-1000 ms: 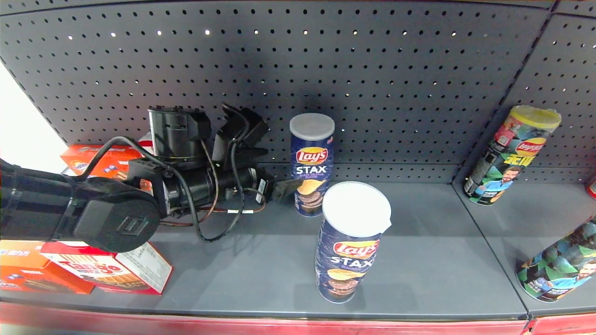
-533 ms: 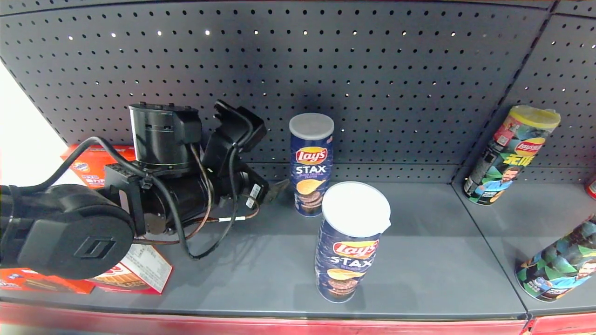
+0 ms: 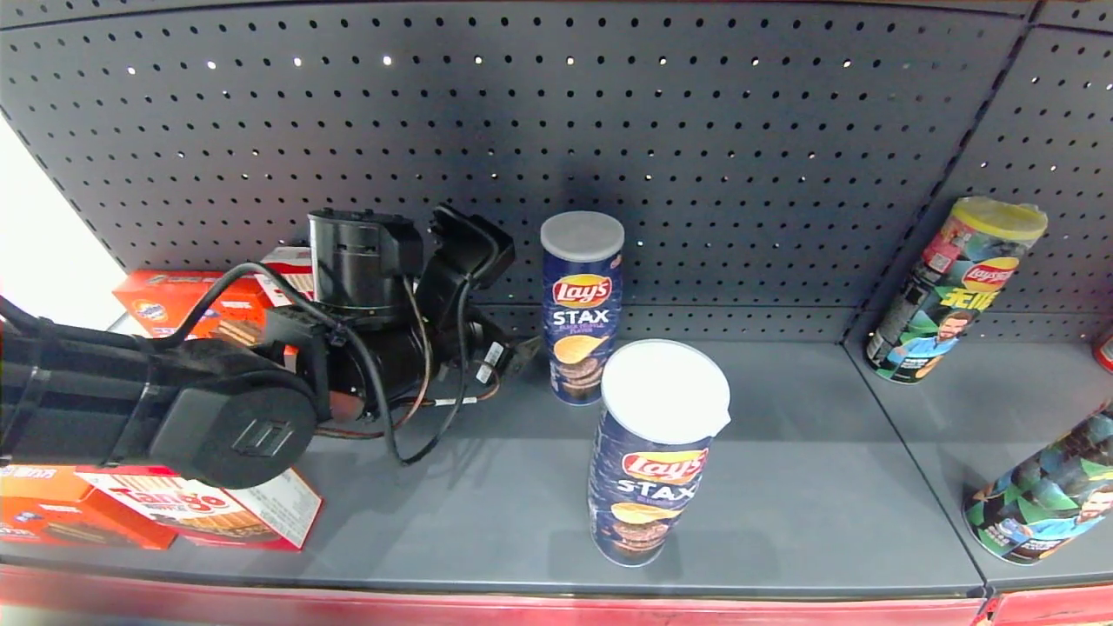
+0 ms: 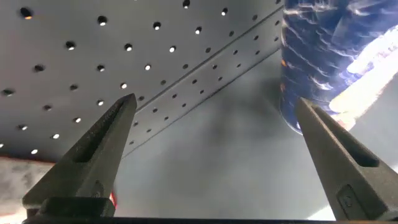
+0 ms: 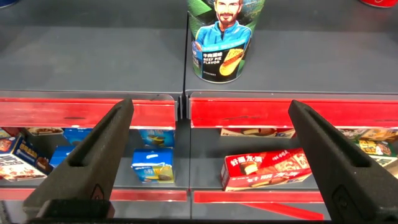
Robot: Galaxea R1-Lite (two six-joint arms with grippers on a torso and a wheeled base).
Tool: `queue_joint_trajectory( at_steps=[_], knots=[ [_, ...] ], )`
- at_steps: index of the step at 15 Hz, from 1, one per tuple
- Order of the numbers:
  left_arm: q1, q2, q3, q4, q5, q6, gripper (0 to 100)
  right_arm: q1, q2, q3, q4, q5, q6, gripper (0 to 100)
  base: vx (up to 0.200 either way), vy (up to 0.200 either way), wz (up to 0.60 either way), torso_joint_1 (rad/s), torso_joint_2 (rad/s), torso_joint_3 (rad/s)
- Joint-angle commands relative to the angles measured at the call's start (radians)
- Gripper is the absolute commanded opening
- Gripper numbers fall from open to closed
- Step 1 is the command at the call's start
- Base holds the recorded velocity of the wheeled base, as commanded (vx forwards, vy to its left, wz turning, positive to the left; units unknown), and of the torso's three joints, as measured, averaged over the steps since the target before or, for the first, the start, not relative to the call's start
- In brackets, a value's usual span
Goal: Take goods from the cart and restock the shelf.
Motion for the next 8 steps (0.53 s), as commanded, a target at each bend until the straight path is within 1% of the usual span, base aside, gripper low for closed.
queue_joint_trajectory(
  at_steps=[1, 4, 8],
  knots=[
    [-0.001, 0.041, -0.025, 0.000, -0.002, -0.001, 100, 0.000, 0.001, 0.000, 0.000, 0.000, 0.000, 100, 0.000, 0.000, 0.00, 0.000, 0.00, 0.000],
    [-0.007, 0.062, -0.056, 0.001, -0.002, -0.002, 100, 0.000, 0.001, 0.000, 0.000, 0.000, 0.000, 100, 0.000, 0.000, 0.00, 0.000, 0.00, 0.000],
    [-0.009, 0.071, -0.070, 0.001, -0.003, -0.004, 100, 0.000, 0.001, 0.000, 0.000, 0.000, 0.000, 100, 0.000, 0.000, 0.00, 0.000, 0.00, 0.000]
  ],
)
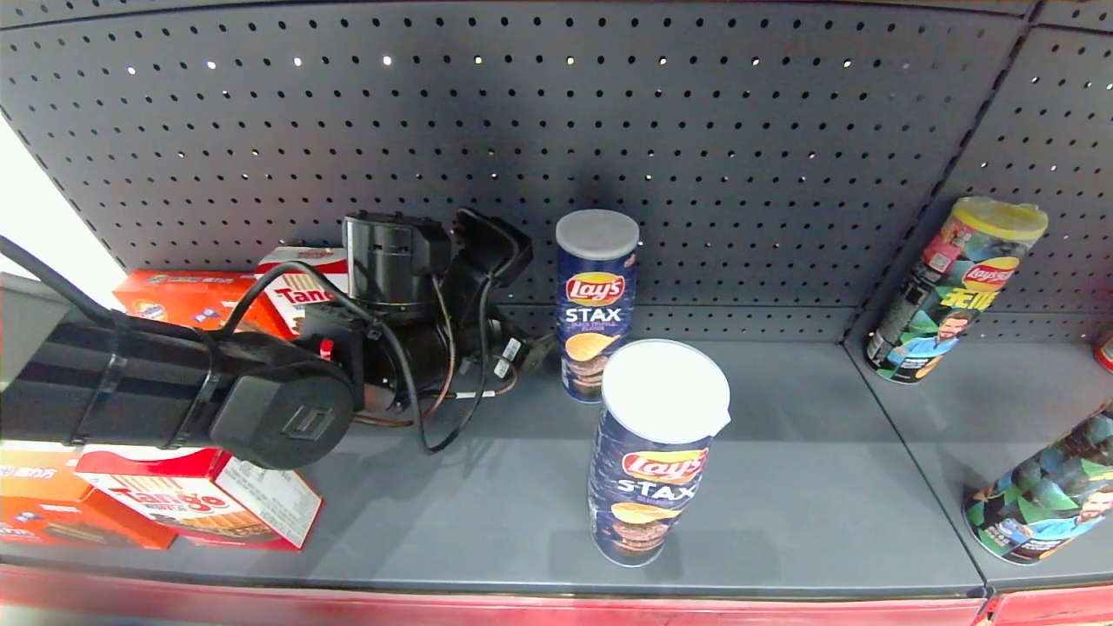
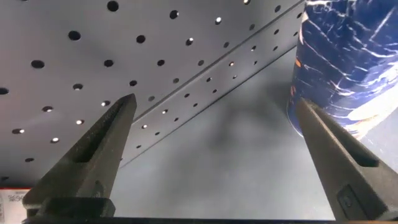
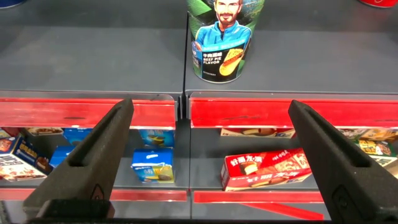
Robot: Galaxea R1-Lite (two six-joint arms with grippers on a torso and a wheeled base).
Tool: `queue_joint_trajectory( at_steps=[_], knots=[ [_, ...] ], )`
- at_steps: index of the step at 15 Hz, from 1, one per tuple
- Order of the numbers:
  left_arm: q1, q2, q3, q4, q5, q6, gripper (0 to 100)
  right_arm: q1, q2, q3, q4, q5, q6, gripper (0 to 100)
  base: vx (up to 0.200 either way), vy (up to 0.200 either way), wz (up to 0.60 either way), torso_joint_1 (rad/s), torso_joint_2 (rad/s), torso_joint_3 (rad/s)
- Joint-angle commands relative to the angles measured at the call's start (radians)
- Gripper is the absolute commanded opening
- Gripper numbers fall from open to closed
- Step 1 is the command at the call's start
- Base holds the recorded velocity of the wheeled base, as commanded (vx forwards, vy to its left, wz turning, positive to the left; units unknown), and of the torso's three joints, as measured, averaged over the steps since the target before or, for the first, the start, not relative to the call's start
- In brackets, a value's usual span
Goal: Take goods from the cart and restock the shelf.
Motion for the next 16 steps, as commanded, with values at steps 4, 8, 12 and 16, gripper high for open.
queue_joint_trajectory(
  at_steps=[4, 8, 12, 16],
  knots=[
    [-0.003, -0.002, 0.000, 0.000, 0.003, -0.014, 100, 0.000, 0.001, 0.000, 0.000, -0.001, 0.000, 100, 0.000, 0.000, 0.00, 0.000, 0.00, 0.000],
    [0.005, -0.115, 0.024, 0.015, 0.028, -0.026, 100, 0.000, 0.001, 0.000, 0.000, 0.000, 0.000, 100, 0.000, 0.000, 0.00, 0.000, 0.00, 0.000],
    [0.011, -0.299, 0.121, 0.015, 0.082, -0.029, 100, 0.000, 0.001, 0.000, 0.000, 0.000, 0.000, 100, 0.000, 0.000, 0.00, 0.000, 0.00, 0.000],
    [0.003, -0.338, 0.263, -0.130, 0.075, -0.026, 100, 0.001, 0.001, 0.000, 0.000, 0.000, -0.002, 100, 0.000, 0.000, 0.00, 0.000, 0.00, 0.000]
  ],
)
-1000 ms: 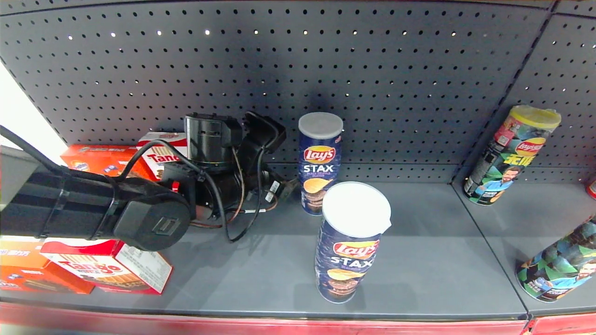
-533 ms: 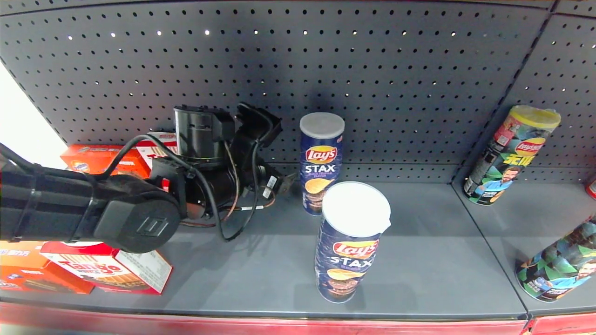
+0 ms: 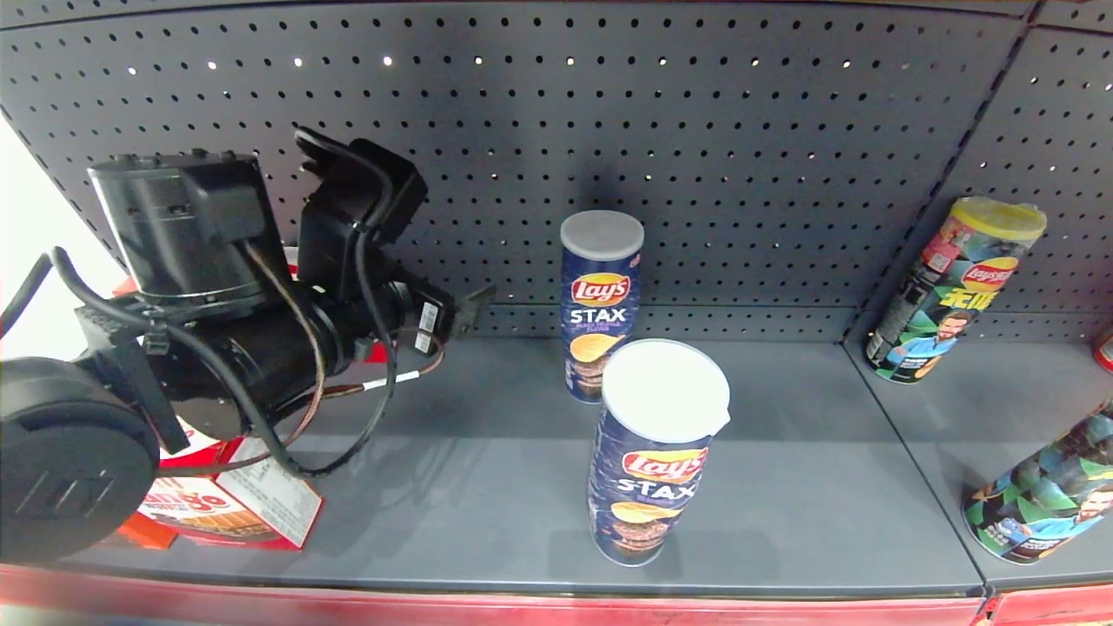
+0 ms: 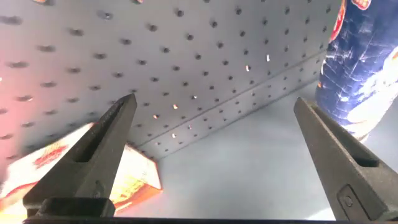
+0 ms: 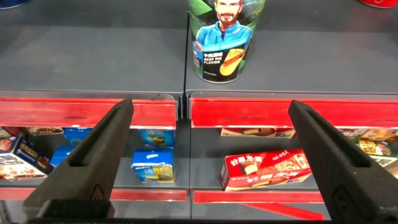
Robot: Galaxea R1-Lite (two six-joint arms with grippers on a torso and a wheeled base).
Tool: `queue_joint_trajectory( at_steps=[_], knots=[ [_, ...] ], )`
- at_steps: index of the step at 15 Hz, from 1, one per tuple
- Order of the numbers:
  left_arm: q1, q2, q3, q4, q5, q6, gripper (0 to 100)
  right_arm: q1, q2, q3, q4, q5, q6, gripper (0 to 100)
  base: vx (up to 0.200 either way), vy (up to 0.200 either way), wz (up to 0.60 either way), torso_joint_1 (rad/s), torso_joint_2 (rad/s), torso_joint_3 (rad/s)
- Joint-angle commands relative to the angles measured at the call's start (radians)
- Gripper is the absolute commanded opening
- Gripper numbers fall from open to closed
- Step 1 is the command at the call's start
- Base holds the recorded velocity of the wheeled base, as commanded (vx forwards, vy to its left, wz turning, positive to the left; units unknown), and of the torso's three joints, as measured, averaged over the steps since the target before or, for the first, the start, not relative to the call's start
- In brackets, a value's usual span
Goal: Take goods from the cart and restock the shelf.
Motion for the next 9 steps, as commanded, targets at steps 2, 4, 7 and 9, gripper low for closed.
queue_joint_trajectory(
  at_steps=[2, 4, 7, 9],
  knots=[
    [-0.004, -0.055, 0.069, -0.017, 0.000, -0.001, 100, 0.000, 0.001, 0.000, 0.000, 0.000, -0.001, 100, 0.000, 0.000, 0.00, 0.000, 0.00, 0.000],
    [-0.003, -0.072, 0.095, -0.026, 0.000, 0.001, 100, -0.001, -0.002, -0.002, -0.011, -0.020, 0.005, 100, 0.000, 0.000, 0.00, 0.000, 0.00, 0.000],
    [0.002, -0.099, 0.110, -0.030, -0.002, -0.003, 100, 0.017, 0.284, -0.350, 0.017, -0.038, 0.111, 100, 0.000, 0.000, 0.00, 0.000, 0.00, 0.000],
    [0.002, -0.101, 0.109, -0.035, -0.006, -0.003, 100, 0.025, 0.316, -0.436, 0.040, 0.022, 0.108, 100, 0.000, 0.000, 0.00, 0.000, 0.00, 0.000]
  ],
)
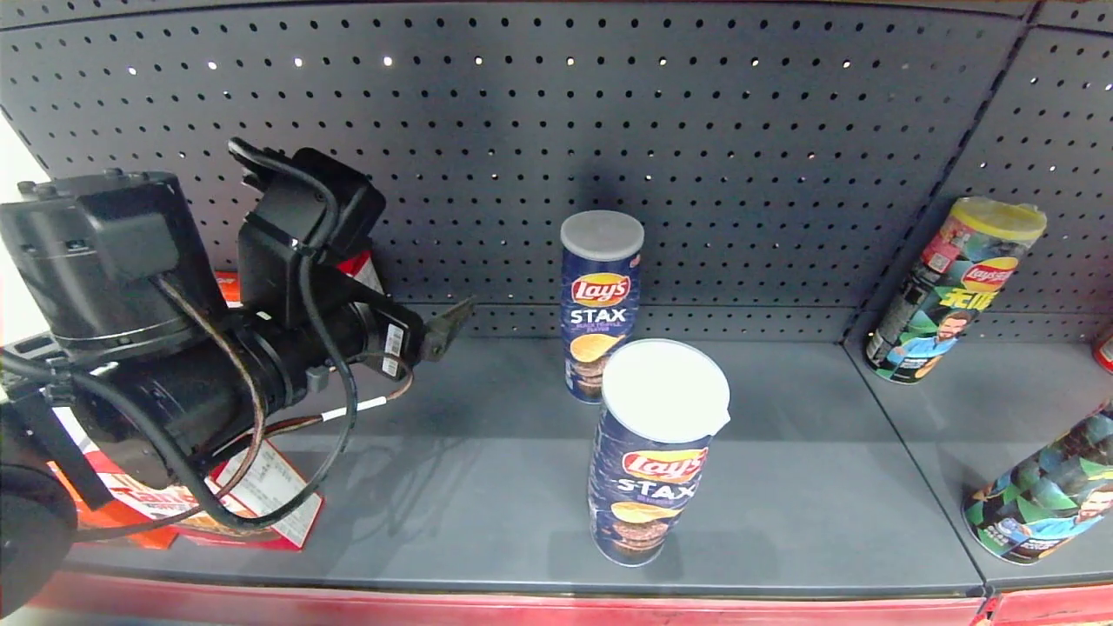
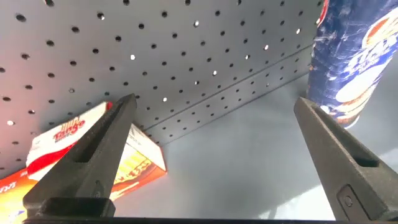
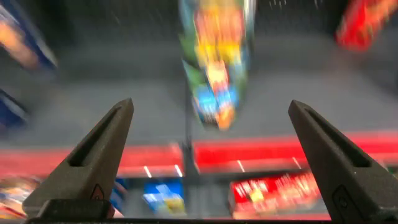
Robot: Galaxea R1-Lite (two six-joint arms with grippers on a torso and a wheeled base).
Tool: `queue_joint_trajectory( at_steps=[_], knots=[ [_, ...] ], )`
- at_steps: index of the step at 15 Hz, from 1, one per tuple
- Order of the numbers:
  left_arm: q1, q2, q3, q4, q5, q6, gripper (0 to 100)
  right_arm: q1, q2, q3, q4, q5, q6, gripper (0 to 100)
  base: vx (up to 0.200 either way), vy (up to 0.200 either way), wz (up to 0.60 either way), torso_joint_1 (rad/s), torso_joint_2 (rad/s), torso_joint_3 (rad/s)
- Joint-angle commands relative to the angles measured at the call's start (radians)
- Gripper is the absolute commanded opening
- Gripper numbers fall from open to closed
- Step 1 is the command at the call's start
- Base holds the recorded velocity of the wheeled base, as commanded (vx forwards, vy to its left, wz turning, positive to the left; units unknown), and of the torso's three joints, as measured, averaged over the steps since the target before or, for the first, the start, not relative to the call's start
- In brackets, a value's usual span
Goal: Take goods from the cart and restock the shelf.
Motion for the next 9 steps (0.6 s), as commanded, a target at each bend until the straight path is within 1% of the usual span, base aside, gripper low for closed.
queue_joint_trajectory(
  at_steps=[1, 2, 4, 5, 7, 9],
  knots=[
    [0.002, -0.011, 0.020, -0.002, -0.008, -0.003, 100, 0.036, 0.304, -0.270, 0.027, 0.041, 0.021, 100, 0.000, 0.000, 0.00, 0.000, 0.00, 0.000],
    [0.002, -0.012, 0.025, -0.004, -0.026, -0.004, 100, 0.071, 0.384, -0.339, 0.025, 0.063, -0.013, 100, 0.000, 0.000, 0.00, 0.000, 0.00, 0.000],
    [0.002, -0.023, 0.028, -0.002, -0.035, -0.004, 100, 0.134, 0.478, -0.399, 0.024, 0.095, -0.088, 100, 0.000, 0.000, 0.00, 0.000, 0.00, 0.000],
    [0.004, -0.025, 0.028, -0.002, -0.037, -0.004, 100, 0.191, 0.562, -0.422, -0.004, 0.098, -0.129, 100, 0.000, 0.000, 0.00, 0.000, 0.00, 0.000],
    [0.004, -0.025, 0.028, -0.004, -0.043, -0.004, 100, 0.278, 0.674, -0.440, -0.105, 0.096, -0.146, 100, 0.000, 0.000, 0.00, 0.000, 0.00, 0.000],
    [0.004, -0.025, 0.028, -0.002, -0.042, -0.004, 100, 0.341, 0.765, -0.465, -0.168, 0.096, -0.148, 100, 0.000, 0.000, 0.00, 0.000, 0.00, 0.000]
  ],
)
